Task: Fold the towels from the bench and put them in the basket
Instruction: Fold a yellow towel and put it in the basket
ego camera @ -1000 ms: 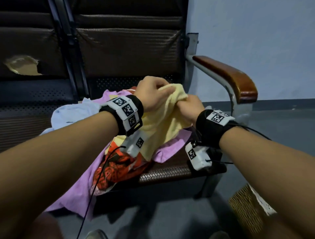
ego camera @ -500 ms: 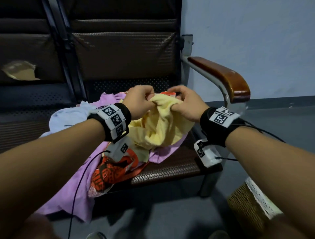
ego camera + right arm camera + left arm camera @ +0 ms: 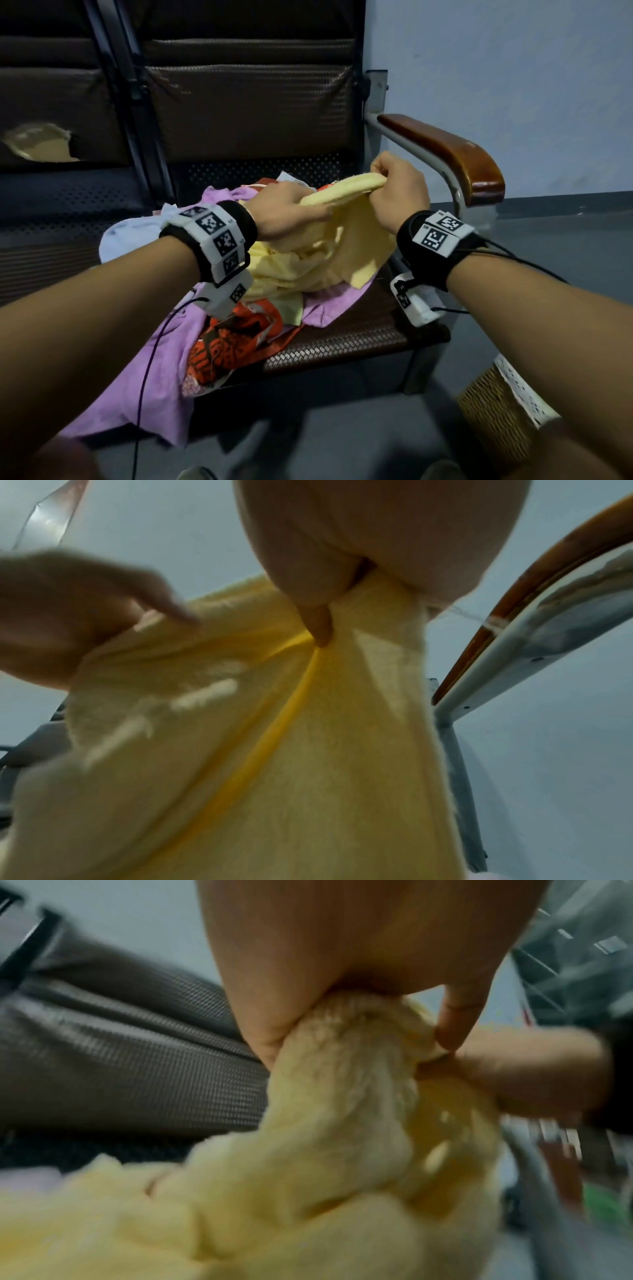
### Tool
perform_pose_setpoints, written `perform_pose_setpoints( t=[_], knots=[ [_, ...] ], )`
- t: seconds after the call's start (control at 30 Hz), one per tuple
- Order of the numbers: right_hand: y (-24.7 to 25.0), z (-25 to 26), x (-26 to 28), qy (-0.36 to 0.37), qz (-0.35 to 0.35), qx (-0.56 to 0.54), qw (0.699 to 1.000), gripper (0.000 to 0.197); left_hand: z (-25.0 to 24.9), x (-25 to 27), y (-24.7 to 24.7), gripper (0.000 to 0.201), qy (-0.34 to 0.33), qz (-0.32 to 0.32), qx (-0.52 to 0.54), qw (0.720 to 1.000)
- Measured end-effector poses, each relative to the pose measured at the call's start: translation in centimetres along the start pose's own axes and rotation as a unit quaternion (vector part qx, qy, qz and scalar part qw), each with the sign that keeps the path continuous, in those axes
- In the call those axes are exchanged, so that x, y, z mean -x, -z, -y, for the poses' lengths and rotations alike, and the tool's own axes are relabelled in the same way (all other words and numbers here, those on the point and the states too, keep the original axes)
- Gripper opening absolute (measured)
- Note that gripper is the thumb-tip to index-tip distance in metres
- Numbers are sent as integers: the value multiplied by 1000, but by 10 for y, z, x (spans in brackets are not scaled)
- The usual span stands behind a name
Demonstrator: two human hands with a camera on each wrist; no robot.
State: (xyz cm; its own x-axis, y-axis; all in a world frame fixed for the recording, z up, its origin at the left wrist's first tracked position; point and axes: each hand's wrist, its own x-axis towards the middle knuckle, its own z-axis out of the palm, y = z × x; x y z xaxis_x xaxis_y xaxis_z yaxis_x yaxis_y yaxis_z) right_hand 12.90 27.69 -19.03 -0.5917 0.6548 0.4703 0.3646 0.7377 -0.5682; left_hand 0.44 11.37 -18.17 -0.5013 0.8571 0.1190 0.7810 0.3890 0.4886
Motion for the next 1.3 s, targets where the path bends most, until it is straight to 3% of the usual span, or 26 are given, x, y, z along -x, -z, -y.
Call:
perform_pose_setpoints(
  t=[0.07,0.13,0.23,0.37,0.43,0.57,0.63,0.7,0.77,0.83,0.9,0.93,1.0,1.07,1.17,1.23,1.3],
  knots=[
    [-3,4,1,56,30,-61,996,29,-5,2,-2,51,38,21,171,984],
    [-5,9,4,98,67,-87,989,31,-7,1,-5,36,58,54,265,961],
    [-8,11,5,102,79,-61,990,23,-2,0,-8,17,31,73,179,981],
    [-5,7,4,61,100,13,993,23,10,-5,-4,14,13,-56,123,991],
    [1,5,2,38,104,23,994,25,16,-5,1,17,29,-86,127,988],
    [15,-7,-9,-47,15,-10,999,27,22,-4,11,11,26,7,154,988],
    [18,-14,-12,-77,-4,-9,997,25,22,-6,14,9,-8,11,60,998],
    [18,-17,-9,-82,14,-1,996,21,21,-10,15,17,-26,-73,-89,993],
    [16,-17,-5,-60,69,-13,996,19,20,-13,15,24,12,-182,-152,971],
    [14,-11,0,-30,172,-50,983,15,19,-17,15,32,69,-214,-115,968],
    [11,-3,10,-14,256,-101,961,21,14,-20,14,39,129,-190,-32,973],
    [8,1,14,-2,266,-119,957,26,11,-21,13,40,152,-179,14,972],
    [4,8,19,45,225,-127,965,26,2,-23,11,37,174,-171,126,961],
    [3,14,21,109,150,-145,972,11,-6,-24,11,35,171,-168,218,946],
    [5,21,24,184,88,-165,965,32,-18,-27,13,34,145,-154,279,937],
    [6,24,25,218,103,-92,966,28,-23,-27,11,30,112,-138,283,942],
    [3,24,27,202,167,-7,965,28,-25,-26,8,23,80,-148,253,953]
  ],
)
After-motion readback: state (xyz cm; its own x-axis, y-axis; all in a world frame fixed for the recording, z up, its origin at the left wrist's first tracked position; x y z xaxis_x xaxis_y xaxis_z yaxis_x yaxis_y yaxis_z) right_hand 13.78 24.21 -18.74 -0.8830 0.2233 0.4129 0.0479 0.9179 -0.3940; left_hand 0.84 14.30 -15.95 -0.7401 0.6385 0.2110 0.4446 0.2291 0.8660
